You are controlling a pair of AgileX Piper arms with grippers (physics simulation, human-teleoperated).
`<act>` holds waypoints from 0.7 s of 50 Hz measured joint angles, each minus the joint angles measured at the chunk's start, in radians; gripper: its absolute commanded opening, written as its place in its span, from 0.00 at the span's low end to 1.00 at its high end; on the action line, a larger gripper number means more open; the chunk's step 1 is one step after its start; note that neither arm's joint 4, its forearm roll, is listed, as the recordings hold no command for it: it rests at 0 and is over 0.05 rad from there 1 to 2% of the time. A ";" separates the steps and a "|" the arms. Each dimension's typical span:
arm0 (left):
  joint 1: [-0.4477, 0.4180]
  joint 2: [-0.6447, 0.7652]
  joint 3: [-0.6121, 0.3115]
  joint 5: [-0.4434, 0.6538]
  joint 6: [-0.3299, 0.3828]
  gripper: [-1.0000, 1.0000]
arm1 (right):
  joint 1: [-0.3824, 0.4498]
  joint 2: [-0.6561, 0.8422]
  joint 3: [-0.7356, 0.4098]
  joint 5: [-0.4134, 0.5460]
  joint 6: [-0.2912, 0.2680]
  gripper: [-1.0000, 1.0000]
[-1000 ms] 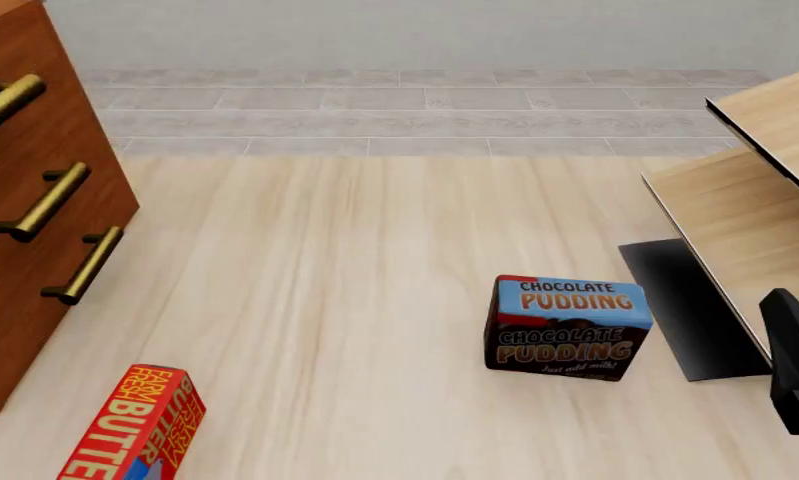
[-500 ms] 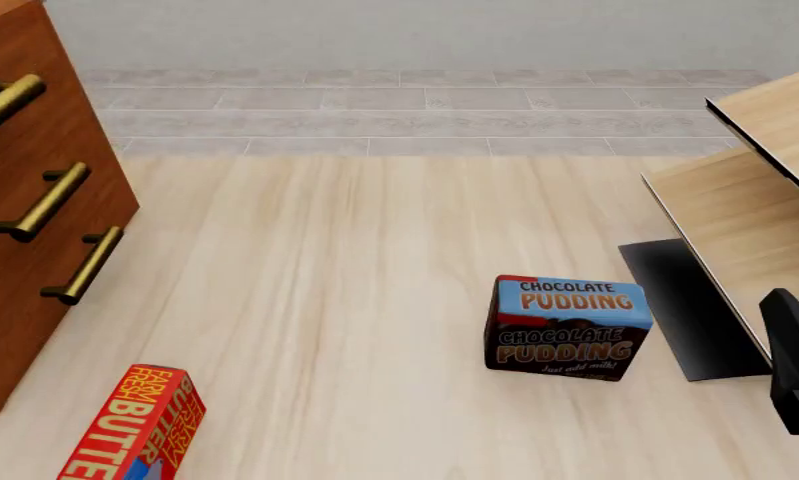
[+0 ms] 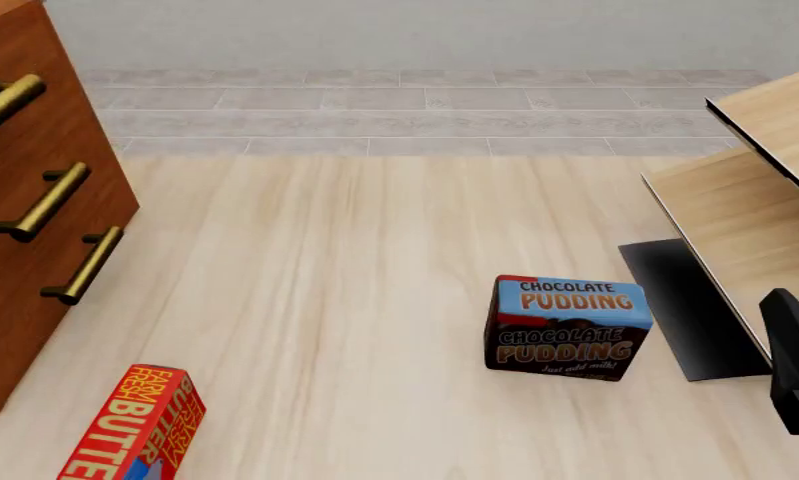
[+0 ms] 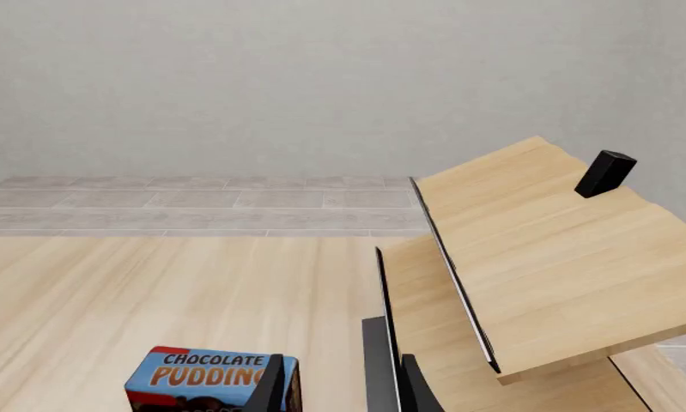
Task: Close the top drawer of the cabinet and put the bowl on top of it.
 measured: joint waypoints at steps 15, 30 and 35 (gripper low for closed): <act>-0.035 -0.047 -0.127 0.117 -0.030 1.00 | 0.000 0.000 0.000 0.000 0.000 1.00; -0.065 -0.128 -0.159 0.178 -0.031 1.00 | 0.000 0.000 0.000 0.000 0.000 1.00; -0.076 -0.151 -0.176 0.206 -0.030 1.00 | 0.000 0.000 0.000 0.000 0.000 1.00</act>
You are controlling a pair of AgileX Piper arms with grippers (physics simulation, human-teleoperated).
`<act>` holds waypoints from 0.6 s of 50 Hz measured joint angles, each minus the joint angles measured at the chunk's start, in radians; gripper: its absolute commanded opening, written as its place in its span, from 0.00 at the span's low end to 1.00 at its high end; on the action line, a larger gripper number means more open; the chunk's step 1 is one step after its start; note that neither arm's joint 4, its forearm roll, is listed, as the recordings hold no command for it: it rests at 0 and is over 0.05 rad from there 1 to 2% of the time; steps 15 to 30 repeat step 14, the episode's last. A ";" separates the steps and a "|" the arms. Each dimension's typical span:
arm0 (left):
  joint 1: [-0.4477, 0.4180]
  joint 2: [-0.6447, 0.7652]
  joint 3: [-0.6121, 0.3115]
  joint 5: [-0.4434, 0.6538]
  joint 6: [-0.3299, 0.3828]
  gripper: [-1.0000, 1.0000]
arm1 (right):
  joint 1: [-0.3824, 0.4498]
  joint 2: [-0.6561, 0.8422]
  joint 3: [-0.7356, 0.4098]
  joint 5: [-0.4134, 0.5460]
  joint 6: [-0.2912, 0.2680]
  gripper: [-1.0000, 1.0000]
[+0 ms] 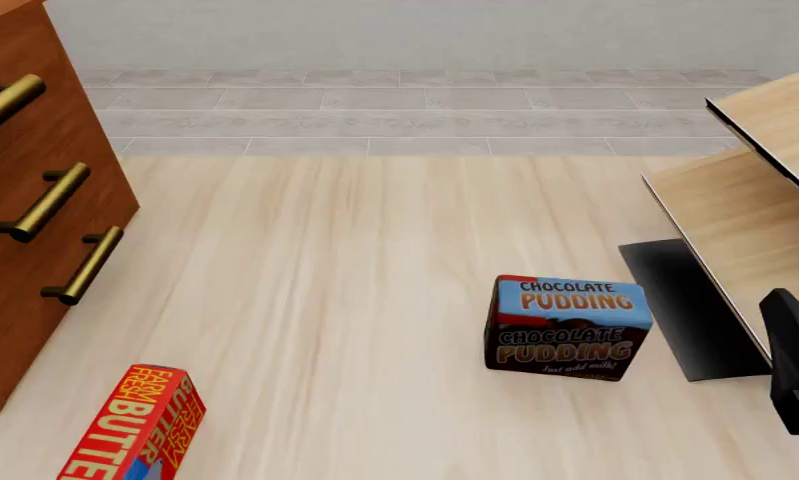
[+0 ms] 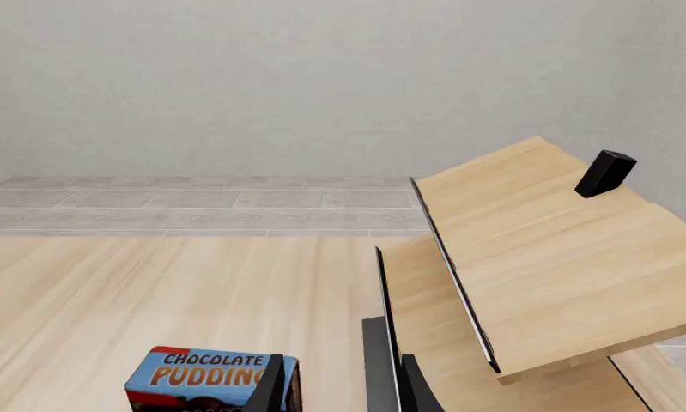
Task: Close the top drawer of the cabinet and put the bowl on top of it.
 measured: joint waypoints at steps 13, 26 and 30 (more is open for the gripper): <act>-0.040 -0.090 0.018 0.056 -0.002 1.00 | 0.000 0.000 0.000 0.000 0.000 1.00; -0.043 -0.098 0.021 0.060 -0.003 1.00 | 0.000 0.000 0.000 0.000 0.000 1.00; -0.043 -0.098 0.021 0.060 -0.003 1.00 | 0.000 0.000 0.000 0.000 0.000 1.00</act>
